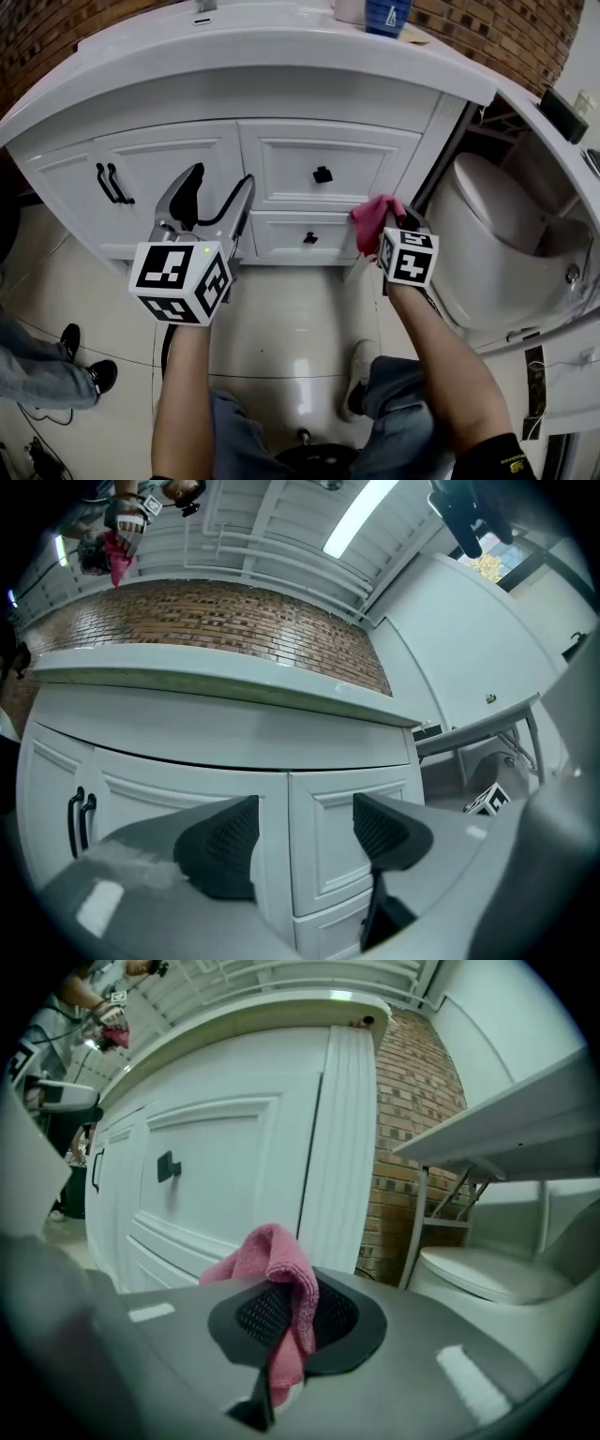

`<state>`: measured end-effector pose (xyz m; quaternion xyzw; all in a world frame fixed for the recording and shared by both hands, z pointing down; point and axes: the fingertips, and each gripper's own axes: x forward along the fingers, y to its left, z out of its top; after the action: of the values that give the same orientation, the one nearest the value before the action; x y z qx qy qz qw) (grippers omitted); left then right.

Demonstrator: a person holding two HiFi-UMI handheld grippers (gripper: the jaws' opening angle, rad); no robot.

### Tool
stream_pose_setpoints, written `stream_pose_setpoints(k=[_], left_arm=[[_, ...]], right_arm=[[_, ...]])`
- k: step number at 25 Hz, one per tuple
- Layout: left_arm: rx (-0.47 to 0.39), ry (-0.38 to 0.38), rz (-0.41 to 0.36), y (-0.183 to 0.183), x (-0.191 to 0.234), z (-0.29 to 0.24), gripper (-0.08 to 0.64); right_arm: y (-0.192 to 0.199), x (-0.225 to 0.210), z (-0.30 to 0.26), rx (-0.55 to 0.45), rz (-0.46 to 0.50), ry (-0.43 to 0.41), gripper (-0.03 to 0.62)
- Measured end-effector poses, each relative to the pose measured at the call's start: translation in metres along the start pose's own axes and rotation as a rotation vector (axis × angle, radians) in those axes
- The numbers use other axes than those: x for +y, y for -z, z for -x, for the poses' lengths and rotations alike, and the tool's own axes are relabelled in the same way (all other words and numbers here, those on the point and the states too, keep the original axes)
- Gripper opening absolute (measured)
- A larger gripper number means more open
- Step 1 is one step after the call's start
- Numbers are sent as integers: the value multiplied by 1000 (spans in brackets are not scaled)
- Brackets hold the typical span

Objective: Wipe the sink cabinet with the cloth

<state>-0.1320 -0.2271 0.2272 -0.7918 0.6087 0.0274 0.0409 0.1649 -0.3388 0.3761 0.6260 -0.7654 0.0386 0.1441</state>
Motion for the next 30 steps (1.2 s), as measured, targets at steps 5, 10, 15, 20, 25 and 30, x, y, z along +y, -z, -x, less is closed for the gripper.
stream_pose_setpoints(k=[5,10,15,20,25,30], left_arm=[[5,-16,-1,0,8,2,319],[-7,-35,19,-2,17,7,319],[4,-55,7,0,22,10,319],[-6,-73,13,-5,30,14,318],[8,-62,4,-2,26,9,318],[3,-40,12,-2,13,2,318]], right_arm=[[11,41,-4,25,93,-90,26],[18,168,-9,-13,326,-361,26],[8,263,-9,-68,361,-498,26],[0,285,-19,-32,193,-466,26],[5,269,-18,-32,254,-459,26],[19,204,-18,27,204,-368,26]])
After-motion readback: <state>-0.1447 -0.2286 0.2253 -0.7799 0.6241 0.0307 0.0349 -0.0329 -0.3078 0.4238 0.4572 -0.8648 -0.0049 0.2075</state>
